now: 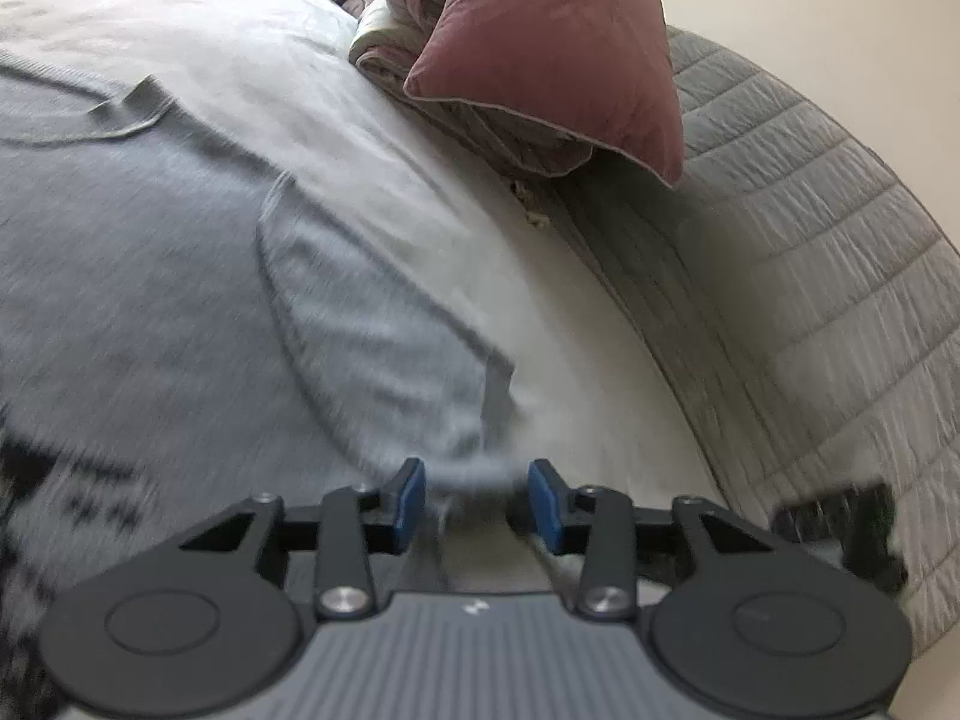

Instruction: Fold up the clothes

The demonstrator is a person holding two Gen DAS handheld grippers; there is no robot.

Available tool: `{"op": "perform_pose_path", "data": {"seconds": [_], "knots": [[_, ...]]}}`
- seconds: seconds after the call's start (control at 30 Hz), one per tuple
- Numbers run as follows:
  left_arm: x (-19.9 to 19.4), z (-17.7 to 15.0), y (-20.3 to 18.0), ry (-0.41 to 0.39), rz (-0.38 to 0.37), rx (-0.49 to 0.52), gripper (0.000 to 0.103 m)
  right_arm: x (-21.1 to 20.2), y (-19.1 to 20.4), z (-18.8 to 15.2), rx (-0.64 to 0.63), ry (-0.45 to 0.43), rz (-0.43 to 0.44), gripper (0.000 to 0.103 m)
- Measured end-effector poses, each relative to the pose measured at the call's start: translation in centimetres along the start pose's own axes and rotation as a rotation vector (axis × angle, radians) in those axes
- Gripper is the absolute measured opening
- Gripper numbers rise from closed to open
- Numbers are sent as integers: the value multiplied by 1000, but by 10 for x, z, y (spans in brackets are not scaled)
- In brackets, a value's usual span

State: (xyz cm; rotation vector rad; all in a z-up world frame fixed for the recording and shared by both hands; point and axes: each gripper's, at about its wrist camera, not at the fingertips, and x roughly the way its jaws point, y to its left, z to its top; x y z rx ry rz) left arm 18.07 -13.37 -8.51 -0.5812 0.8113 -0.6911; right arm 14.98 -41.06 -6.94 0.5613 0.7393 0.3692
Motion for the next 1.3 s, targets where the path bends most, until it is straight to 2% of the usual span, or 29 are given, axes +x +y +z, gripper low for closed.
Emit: {"op": "perform_pose_path", "data": {"seconds": [0.03,0.07,0.2,0.27,0.3,0.37,0.43,0.47,0.53,0.8,1.1,1.3], "knots": [[-3,-5,1,11,9,5,41,2,4,0,-14,6,-3,2],[-7,-8,1,19,17,11,41,5,8,-1,-29,9,-11,5],[-26,-19,-1,28,47,47,42,-1,16,-2,-93,11,-170,5],[-35,-21,-6,24,85,77,49,-7,18,-5,-78,22,-206,5],[-39,-22,-8,22,105,91,52,-10,20,-6,-83,21,-223,16],[-48,-24,-13,16,148,113,63,-19,23,-10,-77,28,-232,19],[-59,-26,-18,5,203,136,69,-28,29,-18,-68,28,-220,45],[-64,-28,-21,-2,235,148,77,-33,32,-22,-67,27,-215,48],[-74,-30,-24,-17,308,169,85,-39,41,-30,-74,33,-212,49],[-127,-37,-19,-36,497,190,90,-43,87,-56,-85,50,-219,51],[-203,-32,15,-60,602,121,97,-30,140,-69,-94,59,-223,59],[-244,-29,42,-81,697,131,97,-6,176,-81,-141,104,-239,59]]}}
